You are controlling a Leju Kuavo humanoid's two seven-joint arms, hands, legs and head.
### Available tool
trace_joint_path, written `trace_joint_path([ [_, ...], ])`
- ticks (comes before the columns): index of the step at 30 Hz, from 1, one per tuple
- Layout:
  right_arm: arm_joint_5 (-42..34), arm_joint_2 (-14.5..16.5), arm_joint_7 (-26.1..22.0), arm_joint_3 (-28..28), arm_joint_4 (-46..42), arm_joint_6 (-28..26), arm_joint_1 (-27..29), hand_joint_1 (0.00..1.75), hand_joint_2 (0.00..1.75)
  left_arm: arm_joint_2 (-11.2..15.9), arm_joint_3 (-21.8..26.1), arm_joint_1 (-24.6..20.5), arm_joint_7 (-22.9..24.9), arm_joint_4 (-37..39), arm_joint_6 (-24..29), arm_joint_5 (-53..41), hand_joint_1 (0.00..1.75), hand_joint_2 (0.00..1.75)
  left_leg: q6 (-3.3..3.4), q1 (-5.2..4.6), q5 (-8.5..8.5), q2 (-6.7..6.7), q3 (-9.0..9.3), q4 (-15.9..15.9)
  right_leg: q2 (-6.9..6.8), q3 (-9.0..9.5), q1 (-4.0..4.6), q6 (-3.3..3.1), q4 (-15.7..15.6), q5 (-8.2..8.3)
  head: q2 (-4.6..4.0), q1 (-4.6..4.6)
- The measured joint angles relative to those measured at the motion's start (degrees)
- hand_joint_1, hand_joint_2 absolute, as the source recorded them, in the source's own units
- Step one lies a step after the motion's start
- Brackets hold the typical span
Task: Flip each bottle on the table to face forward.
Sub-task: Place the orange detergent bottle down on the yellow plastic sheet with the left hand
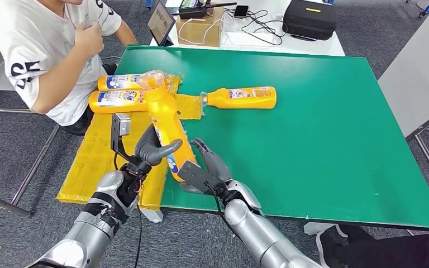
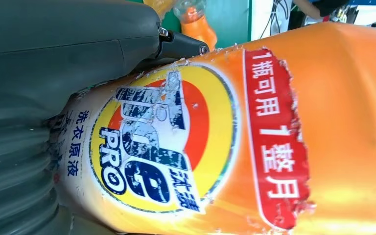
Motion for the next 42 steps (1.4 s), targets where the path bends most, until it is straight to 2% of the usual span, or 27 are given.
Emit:
trace_joint_path([
  [8, -0.31, -0.27, -0.08, -0.21, 0.0, 0.15, 0.0, 0.0, 1.75, 0.01, 1.1, -0.02, 0.12, -0.01, 0.04, 0.24, 1.75, 1.75, 0.0, 0.0, 0.0, -0.01, 0.0, 0.0, 0.0, 0.0, 0.0, 0.0, 0.01, 0.0, 0.01, -0.01],
  [12, -0.82, -0.43, -0.54, -0.96, -0.08, 0.1, 0.04, 0.0, 1.75, 0.38, 1.15, -0.14, -0.67, 0.0, 2.58, -2.86, 1.75, 1.75, 0.0, 0.0, 0.0, -0.01, 0.0, 0.0, 0.0, 0.0, 0.0, 0.0, 0.0, 0.0, 0.01, 0.0],
  [15, -1.89, -0.86, -1.47, -2.15, -1.47, -0.55, 0.7, 0.0, 1.75, 1.53, 1.03, -0.99, -2.64, 0.7, 9.54, -13.16, 1.75, 1.75, 0.0, 0.0, 0.0, -0.01, 0.0, 0.0, 0.0, -0.01, 0.0, 0.0, 0.0, 0.0, 0.01, 0.01],
  [20, -6.04, -2.12, -3.73, -6.12, -10.1, -1.59, 4.03, 0.0, 1.75, 4.55, 0.28, -4.54, -3.52, 6.27, 26.5, -38.79, 1.75, 1.75, -0.01, 0.01, 0.01, 0.01, 0.01, 0.0, 0.0, -0.02, 0.01, 0.0, 0.01, 0.0, 0.01, 0.0],
  [23, -8.06, -3.02, -4.2, -8.68, -16.0, -1.59, 5.96, 0.0, 1.75, 6.61, -0.4, -7.11, -1.77, 11.15, 30.9, -49.5, 1.75, 1.75, -0.01, 0.01, 0.01, 0.03, 0.0, 0.0, 0.01, -0.02, 0.01, 0.0, 0.01, 0.01, 0.01, 0.01],
  [25, -8.68, -3.55, -4.32, -9.9, -18.85, -1.55, 6.74, 0.0, 1.75, 7.67, -0.67, -8.45, -1.1, 14.01, 31.63, -52.79, 1.75, 1.75, -0.01, 0.01, 0.01, 0.03, 0.0, 0.0, 0.01, -0.02, 0.01, 0.0, 0.01, 0.01, 0.01, 0.01],
  [31, -8.97, -4.33, -4.63, -11.38, -22.76, -1.48, 7.78, 0.0, 1.75, 8.96, -1.21, -10.43, -0.47, 18.06, 31.89, -54.41, 1.75, 1.75, -0.01, 0.0, 0.01, 0.0, -0.01, 0.0, 0.0, -0.02, 0.0, 0.0, 0.01, 0.0, 0.0, 0.01],
  [35, -10.54, -4.46, -5.93, -11.87, -23.57, -1.57, 7.94, 0.0, 1.75, 9.52, -2.2, -11.97, 2.22, 20.25, 31.99, -58.86, 1.75, 1.75, -0.01, 0.0, 0.01, 0.01, -0.01, 0.0, 0.0, -0.01, 0.0, 0.0, 0.01, 0.0, 0.0, 0.0],
  [38, -11.77, -4.67, -7.07, -12.52, -24.47, -2.05, 8.03, 0.0, 1.75, 10.4, -2.71, -13.76, 5.04, 22.65, 29.63, -63.4, 1.75, 1.75, -0.02, 0.01, 0.01, 0.04, 0.01, 0.0, 0.01, -0.01, 0.01, 0.0, 0.02, 0.01, 0.01, -0.01],
  [42, -12.64, -4.96, -7.56, -12.93, -25.38, -2.42, 7.98, 0.0, 1.75, 12.1, -4.36, -16.33, 7.97, 25.77, 23.91, -68.91, 1.75, 1.75, -0.04, 0.02, 0.02, 0.05, 0.07, -0.01, 0.02, 0.03, 0.02, -0.01, 0.09, 0.01, 0.01, 0.0],
])
